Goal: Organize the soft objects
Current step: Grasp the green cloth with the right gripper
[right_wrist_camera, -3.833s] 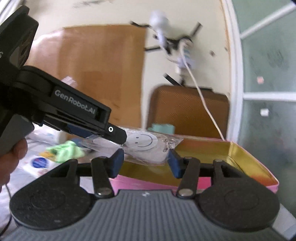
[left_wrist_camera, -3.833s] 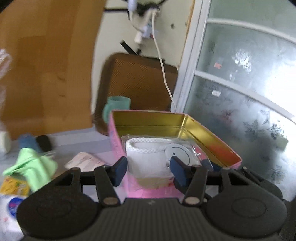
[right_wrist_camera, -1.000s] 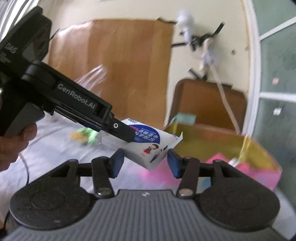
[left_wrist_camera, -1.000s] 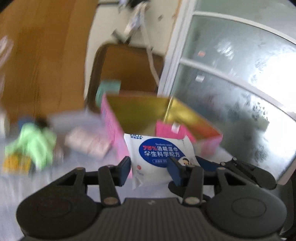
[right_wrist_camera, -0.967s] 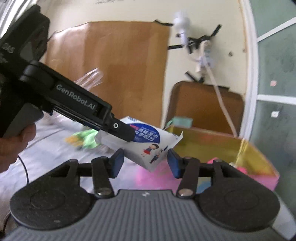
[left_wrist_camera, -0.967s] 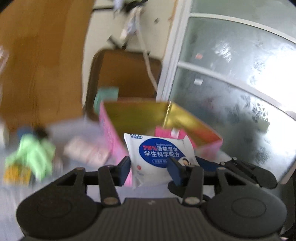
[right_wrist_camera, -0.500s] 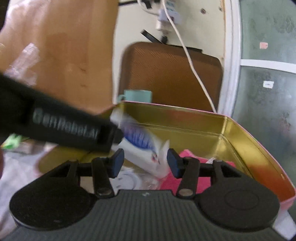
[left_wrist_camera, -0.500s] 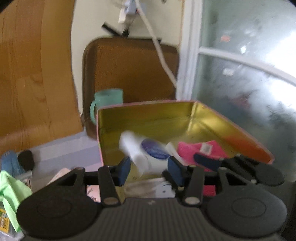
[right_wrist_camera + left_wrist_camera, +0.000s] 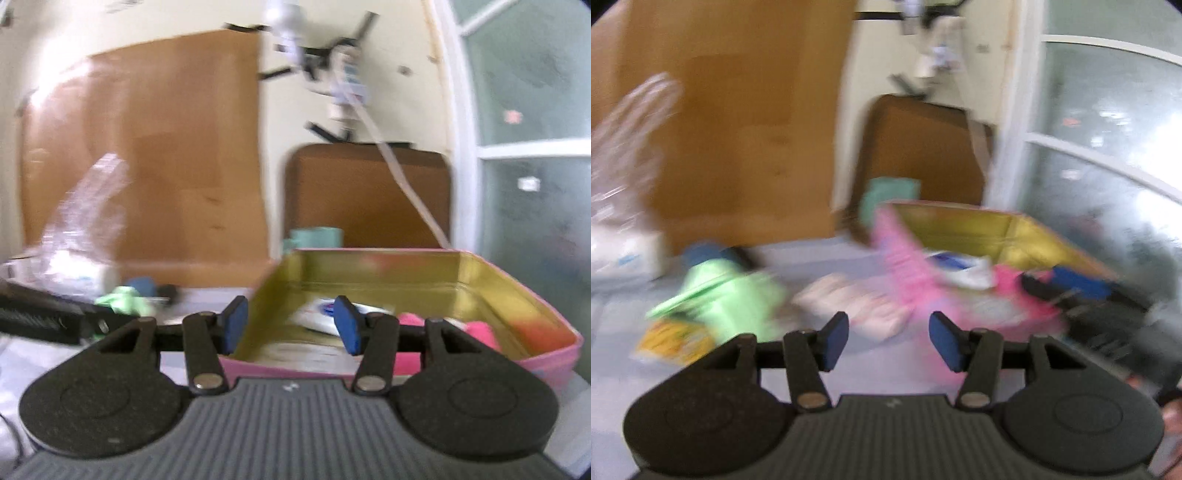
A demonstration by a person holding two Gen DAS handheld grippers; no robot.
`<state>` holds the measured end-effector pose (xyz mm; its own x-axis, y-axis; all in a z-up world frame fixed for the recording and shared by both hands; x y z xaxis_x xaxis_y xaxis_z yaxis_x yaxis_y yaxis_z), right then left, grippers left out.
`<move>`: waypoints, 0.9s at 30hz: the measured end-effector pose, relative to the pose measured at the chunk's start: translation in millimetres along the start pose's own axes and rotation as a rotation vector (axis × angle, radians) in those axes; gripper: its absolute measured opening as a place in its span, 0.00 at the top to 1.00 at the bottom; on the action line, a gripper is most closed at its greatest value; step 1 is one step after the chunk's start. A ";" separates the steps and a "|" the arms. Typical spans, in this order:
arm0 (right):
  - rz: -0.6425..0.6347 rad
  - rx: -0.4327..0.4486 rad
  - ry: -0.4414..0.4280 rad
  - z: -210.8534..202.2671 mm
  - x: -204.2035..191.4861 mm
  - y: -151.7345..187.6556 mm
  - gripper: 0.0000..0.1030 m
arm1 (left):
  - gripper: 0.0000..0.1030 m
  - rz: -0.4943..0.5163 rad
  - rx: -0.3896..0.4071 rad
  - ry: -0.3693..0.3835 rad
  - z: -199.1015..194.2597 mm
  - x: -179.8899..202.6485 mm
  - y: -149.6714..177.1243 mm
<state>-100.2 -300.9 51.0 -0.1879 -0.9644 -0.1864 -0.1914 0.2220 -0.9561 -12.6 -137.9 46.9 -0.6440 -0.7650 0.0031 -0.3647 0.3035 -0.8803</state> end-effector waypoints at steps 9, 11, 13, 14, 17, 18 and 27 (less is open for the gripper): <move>-0.117 -0.195 -0.252 43.5 -99.3 28.0 0.56 | 0.52 -0.198 -0.126 -0.350 -15.2 -129.8 61.4; -0.122 -0.226 -0.252 62.0 -114.0 28.6 0.56 | 0.48 -0.280 -0.095 -0.337 -23.4 -148.0 68.4; -0.152 -0.241 -0.244 83.9 -129.7 26.6 0.56 | 0.46 -0.304 -0.047 -0.323 -32.7 -151.1 70.9; -0.163 -0.253 -0.244 94.8 -134.7 24.8 0.56 | 0.46 -0.295 -0.037 -0.319 -33.7 -149.8 70.1; -0.183 -0.277 -0.213 130.3 -151.2 21.2 0.56 | 0.44 -0.251 -0.021 -0.312 -32.0 -142.4 65.3; -0.194 -0.293 -0.196 142.4 -156.5 22.0 0.56 | 0.44 -0.246 -0.018 -0.308 -32.5 -141.8 64.7; -0.233 -0.328 -0.219 114.8 -160.3 33.8 0.95 | 0.41 -0.252 -0.003 -0.293 -32.2 -139.5 65.1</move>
Point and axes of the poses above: each gripper's, at about its wrist camera, not at the fingertips, and z roughly the way its jaws point, x to its right, y to its underside, the point moved 1 cm from there along z, roughly the way its jaws point, and after that the axes turned 9 degrees about z, right-handed, at the moved point
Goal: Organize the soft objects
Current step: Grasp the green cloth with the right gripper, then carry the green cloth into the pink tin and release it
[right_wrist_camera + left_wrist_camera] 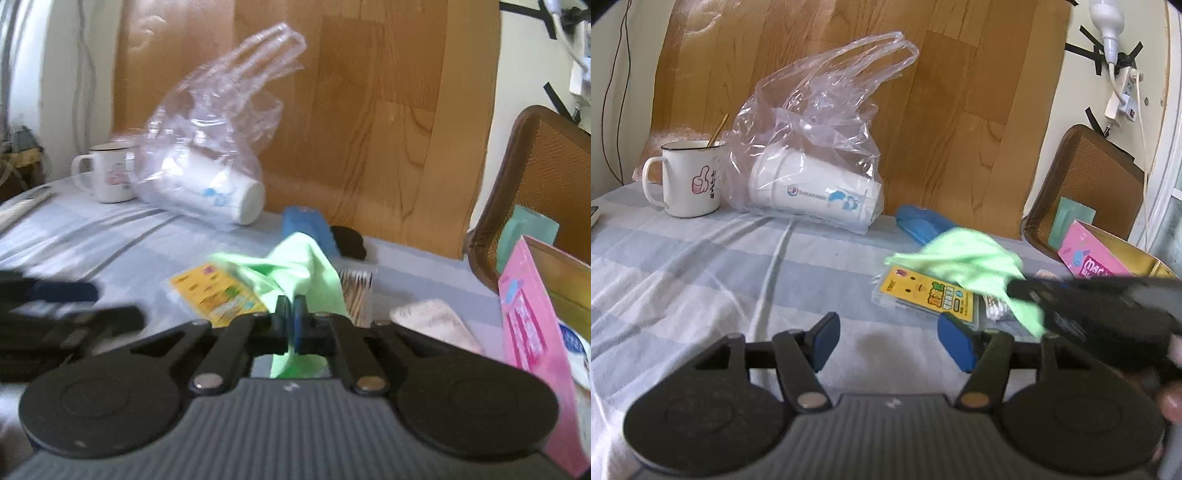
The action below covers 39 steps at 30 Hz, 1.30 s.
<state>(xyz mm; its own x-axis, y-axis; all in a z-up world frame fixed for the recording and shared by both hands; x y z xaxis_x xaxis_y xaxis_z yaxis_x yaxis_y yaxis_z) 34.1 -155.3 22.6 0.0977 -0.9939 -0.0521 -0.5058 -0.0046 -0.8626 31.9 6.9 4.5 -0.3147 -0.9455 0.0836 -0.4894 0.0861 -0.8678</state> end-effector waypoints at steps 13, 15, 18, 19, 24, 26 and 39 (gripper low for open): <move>0.023 -0.022 0.052 -161.1 47.2 107.6 0.87 | 0.41 -0.040 -0.096 0.210 0.1 13.9 4.5; 0.078 -0.028 0.041 -167.8 56.7 112.9 0.56 | 0.41 -0.033 -0.111 0.277 -4.7 31.6 4.1; 0.128 -0.014 0.022 -168.0 63.4 113.8 0.52 | 0.35 0.056 -0.132 0.357 -14.9 70.7 3.3; 0.129 -0.012 0.018 -166.4 61.9 113.5 0.52 | 0.33 0.101 -0.139 0.371 -18.3 85.2 4.3; 0.115 -0.015 0.011 -155.5 56.3 115.1 0.52 | 0.28 0.217 -0.196 0.387 -20.5 127.2 18.5; 0.136 -0.008 0.007 -155.6 59.5 117.9 0.52 | 0.28 0.228 -0.189 0.369 -21.6 133.6 27.3; 0.163 0.103 0.028 -170.9 61.8 117.3 0.92 | 0.82 0.251 -0.225 0.488 -28.3 163.7 26.2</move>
Point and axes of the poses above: each gripper's, at about its wrist camera, not at the fingertips, and z roughly the way its jaws point, x to its right, y to its underside, the point moved 1 cm from there along z, roughly the way its jaws point, and after that the axes turned 9 degrees about z, right-handed, at the moved point
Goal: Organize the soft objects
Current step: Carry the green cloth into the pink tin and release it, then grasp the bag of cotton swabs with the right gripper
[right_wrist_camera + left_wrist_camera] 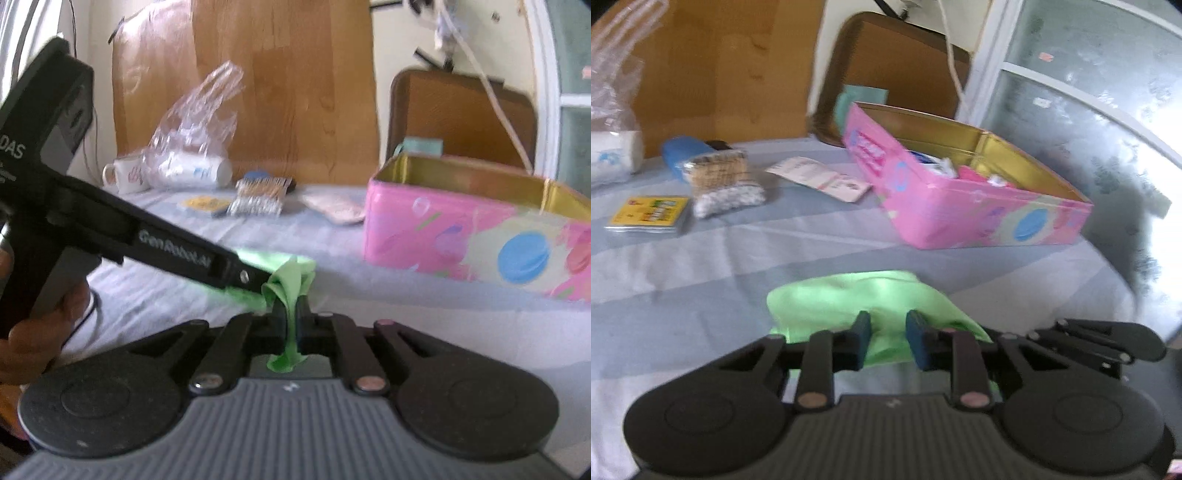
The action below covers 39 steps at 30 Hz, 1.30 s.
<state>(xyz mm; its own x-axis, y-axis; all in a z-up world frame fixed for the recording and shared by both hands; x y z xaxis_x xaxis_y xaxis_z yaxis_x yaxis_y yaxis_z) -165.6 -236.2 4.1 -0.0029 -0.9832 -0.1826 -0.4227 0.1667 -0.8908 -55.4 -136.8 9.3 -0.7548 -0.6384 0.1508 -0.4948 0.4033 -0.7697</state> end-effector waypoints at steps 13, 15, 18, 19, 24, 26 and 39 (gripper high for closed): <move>0.057 0.374 0.165 -25.9 59.1 -70.0 0.92 | 0.84 0.136 0.230 0.053 9.0 64.5 -116.6; 0.083 0.384 0.203 -17.1 78.5 -78.7 0.92 | 0.84 0.129 0.230 0.061 25.0 70.4 -129.8; 0.105 0.379 0.256 -3.9 103.4 -85.4 0.92 | 0.83 0.143 0.227 0.053 51.4 79.8 -141.9; 0.109 0.372 0.275 1.2 110.6 -85.0 0.92 | 0.81 0.150 0.227 0.041 60.5 82.8 -145.0; 0.114 0.245 0.433 43.4 149.1 -85.2 0.72 | 0.48 0.134 0.175 -0.075 98.6 82.4 -150.0; 0.177 0.232 0.494 46.8 163.7 -80.6 0.58 | 0.48 0.108 0.159 -0.079 100.4 75.3 -142.8; 0.206 0.336 0.409 13.7 112.1 -70.1 0.49 | 0.32 0.092 0.252 -0.121 37.3 42.0 -105.2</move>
Point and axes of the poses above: each gripper's, at about its wrist camera, not at the fingertips, and z roughly the way its jaws point, x to its right, y to its underside, the point moved 1 cm from there along z, roughly the way its jaws point, and after that the axes turned 9 degrees about z, right-handed, at the moved point
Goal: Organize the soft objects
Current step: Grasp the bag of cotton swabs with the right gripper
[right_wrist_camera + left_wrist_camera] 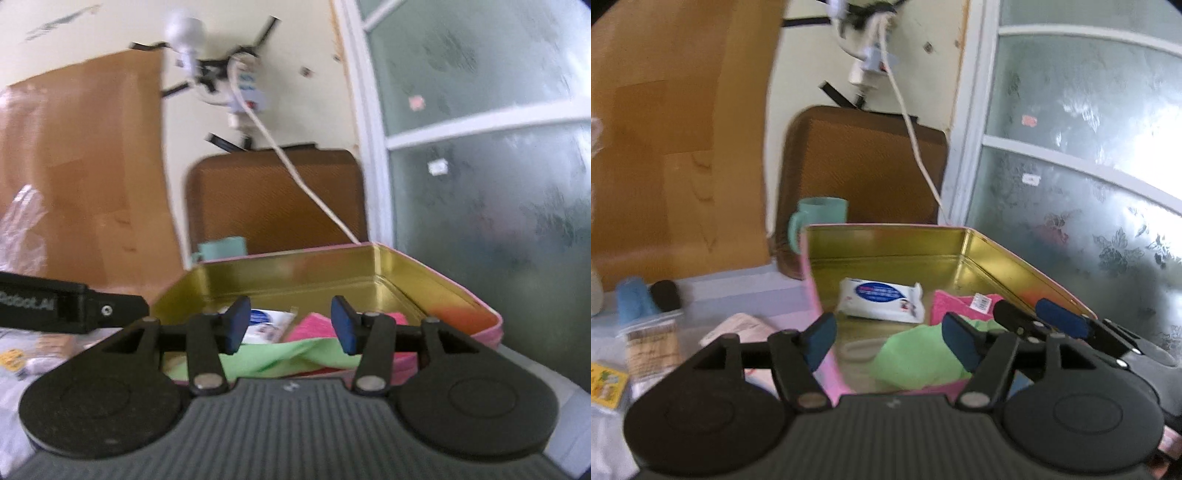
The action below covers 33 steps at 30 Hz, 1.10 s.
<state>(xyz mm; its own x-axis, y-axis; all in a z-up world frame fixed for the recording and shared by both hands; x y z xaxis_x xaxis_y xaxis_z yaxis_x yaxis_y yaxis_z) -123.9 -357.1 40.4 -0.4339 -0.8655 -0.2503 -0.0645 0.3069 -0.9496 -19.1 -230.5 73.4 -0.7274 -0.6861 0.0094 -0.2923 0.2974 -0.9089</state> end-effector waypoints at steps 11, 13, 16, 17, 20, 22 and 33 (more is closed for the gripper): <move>-0.143 -0.069 -0.203 -17.6 -89.2 30.2 0.47 | 0.29 -0.167 -0.017 -0.291 -69.3 -127.4 70.6; -0.166 -0.106 -0.251 -14.5 -107.0 35.9 0.47 | 0.29 -0.186 -0.055 -0.404 -76.6 -157.1 88.7; -0.202 -0.159 -0.322 -10.0 -134.6 45.2 0.47 | 0.31 -0.265 -0.101 -0.515 -86.8 -197.4 113.8; -0.211 -0.182 -0.342 -6.4 -143.4 48.3 0.46 | 0.31 -0.370 -0.104 -0.482 -93.0 -213.3 119.9; -0.230 -0.249 -0.382 8.8 -167.3 55.6 0.42 | 0.30 -0.480 -0.065 -0.437 -101.2 -228.1 126.0; -0.227 -0.287 -0.391 23.1 -180.8 57.4 0.39 | 0.29 -0.465 -0.064 -0.418 -100.8 -226.8 124.5; -0.242 -0.392 -0.315 98.1 -229.8 71.4 0.18 | 0.26 -0.367 -0.023 -0.408 -98.8 -209.0 120.2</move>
<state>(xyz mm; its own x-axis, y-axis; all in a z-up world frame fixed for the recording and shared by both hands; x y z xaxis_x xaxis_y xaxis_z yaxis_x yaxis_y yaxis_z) 59.4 -175.1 11.6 -0.0795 -0.9877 -0.1350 -0.4848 0.1566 -0.8605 36.5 14.2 3.4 -0.2767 -0.9479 0.1578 -0.4983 0.0011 -0.8670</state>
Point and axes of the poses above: each gripper's, at about its wrist camera, not at the fingertips, and z roughly the way its jaws point, x to its right, y to its underside, the point moved 1 cm from there along z, roughly the way its jaws point, and after that the axes turned 9 degrees about z, right-handed, at the moved point
